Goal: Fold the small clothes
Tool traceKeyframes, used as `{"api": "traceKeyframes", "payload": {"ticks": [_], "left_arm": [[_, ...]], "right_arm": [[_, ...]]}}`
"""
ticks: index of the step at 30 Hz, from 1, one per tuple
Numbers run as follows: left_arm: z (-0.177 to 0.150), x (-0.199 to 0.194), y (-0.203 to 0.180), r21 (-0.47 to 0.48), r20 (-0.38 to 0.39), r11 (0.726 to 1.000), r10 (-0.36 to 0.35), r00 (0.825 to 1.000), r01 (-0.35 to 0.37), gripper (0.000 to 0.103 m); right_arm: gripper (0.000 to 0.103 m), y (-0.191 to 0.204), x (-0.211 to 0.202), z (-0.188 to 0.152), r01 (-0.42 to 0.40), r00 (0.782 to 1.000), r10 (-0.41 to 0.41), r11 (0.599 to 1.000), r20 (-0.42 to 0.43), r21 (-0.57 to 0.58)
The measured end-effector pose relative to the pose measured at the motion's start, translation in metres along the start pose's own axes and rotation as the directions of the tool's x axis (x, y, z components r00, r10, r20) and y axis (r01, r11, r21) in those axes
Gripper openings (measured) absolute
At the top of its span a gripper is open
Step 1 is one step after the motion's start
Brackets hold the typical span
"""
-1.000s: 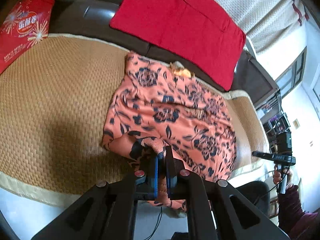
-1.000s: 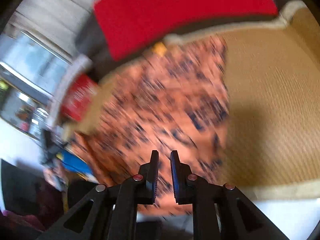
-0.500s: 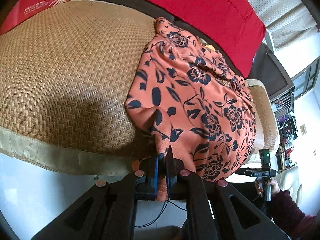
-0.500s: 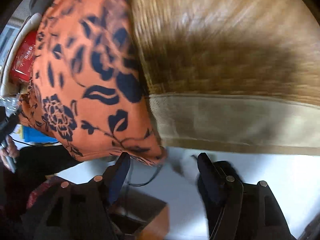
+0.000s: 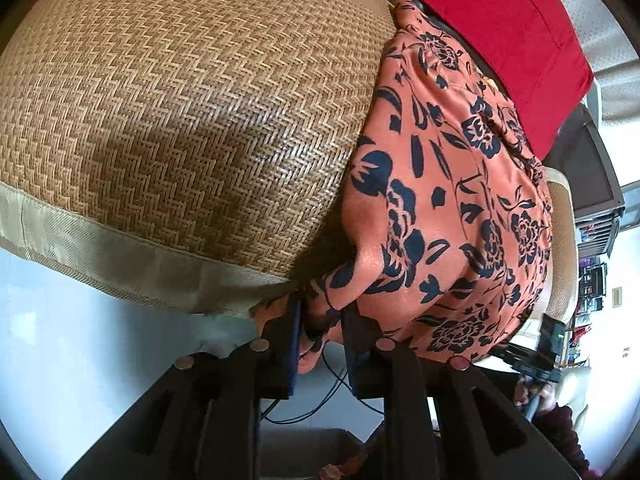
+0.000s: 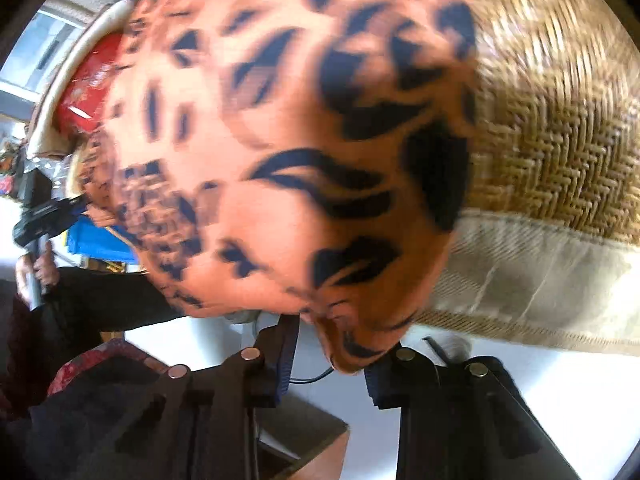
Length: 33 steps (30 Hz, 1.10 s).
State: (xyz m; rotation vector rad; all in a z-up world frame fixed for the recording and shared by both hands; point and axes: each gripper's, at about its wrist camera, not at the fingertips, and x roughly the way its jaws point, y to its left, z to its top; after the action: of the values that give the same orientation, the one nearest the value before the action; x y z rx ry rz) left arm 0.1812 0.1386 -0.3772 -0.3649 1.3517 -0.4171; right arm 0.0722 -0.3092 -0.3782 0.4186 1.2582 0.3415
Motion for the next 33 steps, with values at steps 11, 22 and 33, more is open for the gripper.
{"api": "traceKeyframes", "payload": {"ticks": [11,22,33], "left_arm": [[-0.01,0.001,0.002,0.023,-0.03,0.999,0.048,0.998,-0.047,0.058],[-0.011,0.015,-0.018,0.135,-0.005,0.98,0.15,0.989,-0.148,0.023],[-0.002,-0.038,-0.053,0.208,0.1,0.968,-0.163,0.982,0.139,0.006]], "right_arm": [[0.03,0.035,-0.021,-0.004,-0.136,0.984,0.137,0.991,0.113,-0.013],[0.029,0.004,0.002,0.0,-0.046,0.996,0.034,0.988,0.078,0.147],[0.013,0.054,-0.104,0.013,-0.23,0.918,0.212,0.973,0.335,0.015]]}}
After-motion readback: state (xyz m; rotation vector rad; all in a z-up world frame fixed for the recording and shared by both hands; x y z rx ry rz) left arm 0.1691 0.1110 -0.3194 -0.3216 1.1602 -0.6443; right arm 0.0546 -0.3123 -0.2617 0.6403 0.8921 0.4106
